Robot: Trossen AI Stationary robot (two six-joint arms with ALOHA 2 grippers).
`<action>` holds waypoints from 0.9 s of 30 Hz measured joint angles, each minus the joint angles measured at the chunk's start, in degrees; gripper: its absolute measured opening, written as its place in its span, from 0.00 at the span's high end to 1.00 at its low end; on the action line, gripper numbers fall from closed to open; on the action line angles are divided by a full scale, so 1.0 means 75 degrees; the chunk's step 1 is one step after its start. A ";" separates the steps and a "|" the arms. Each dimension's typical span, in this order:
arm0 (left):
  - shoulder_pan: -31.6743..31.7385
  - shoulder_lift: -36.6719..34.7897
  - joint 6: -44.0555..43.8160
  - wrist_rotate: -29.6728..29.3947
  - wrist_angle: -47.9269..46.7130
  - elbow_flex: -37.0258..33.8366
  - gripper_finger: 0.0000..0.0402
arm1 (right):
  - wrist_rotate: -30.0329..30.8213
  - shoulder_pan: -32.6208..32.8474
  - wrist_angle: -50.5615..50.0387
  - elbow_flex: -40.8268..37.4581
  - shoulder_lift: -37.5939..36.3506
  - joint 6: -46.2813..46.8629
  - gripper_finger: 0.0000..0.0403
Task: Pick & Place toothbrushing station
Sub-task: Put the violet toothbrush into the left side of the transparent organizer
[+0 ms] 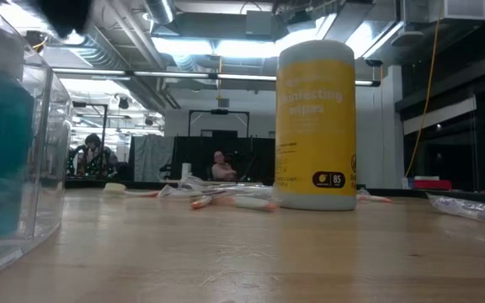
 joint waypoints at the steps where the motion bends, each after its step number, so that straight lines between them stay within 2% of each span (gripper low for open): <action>1: 0.0015 -0.0049 -0.0293 0.0506 -0.0007 -0.0275 0.67 | 0.0038 0.0000 0.0010 0.0000 0.0000 -0.0022 0.48; 3: 0.0112 -0.0067 -0.0612 0.1510 -0.0056 -0.0723 0.69 | 0.0092 0.0001 0.0054 0.0001 0.0003 -0.0077 0.48; 5: 0.0073 -0.0009 -0.1504 0.1968 -0.0052 -0.1206 0.71 | 0.0179 0.0002 0.0130 0.0000 0.0022 -0.0182 0.48; 7: 0.0014 -0.0040 -0.2750 0.1875 0.0399 -0.1508 0.73 | 0.0211 0.0001 0.0187 0.0000 0.0023 -0.0259 0.48; 11: -0.0265 -0.0102 -0.5069 0.0856 0.0948 -0.1630 0.75 | 0.0232 0.0002 0.0201 0.0000 0.0023 -0.0305 0.48; 22: 0.0472 0.0304 -0.5520 0.1512 0.0566 -0.1681 0.76 | 0.0290 0.0007 0.0234 0.0000 0.0022 -0.0393 0.48; 27: 0.0801 0.0181 -0.5580 0.1482 0.1302 -0.2077 0.76 | 0.0532 0.0165 0.0241 0.0000 0.0020 -0.0456 0.48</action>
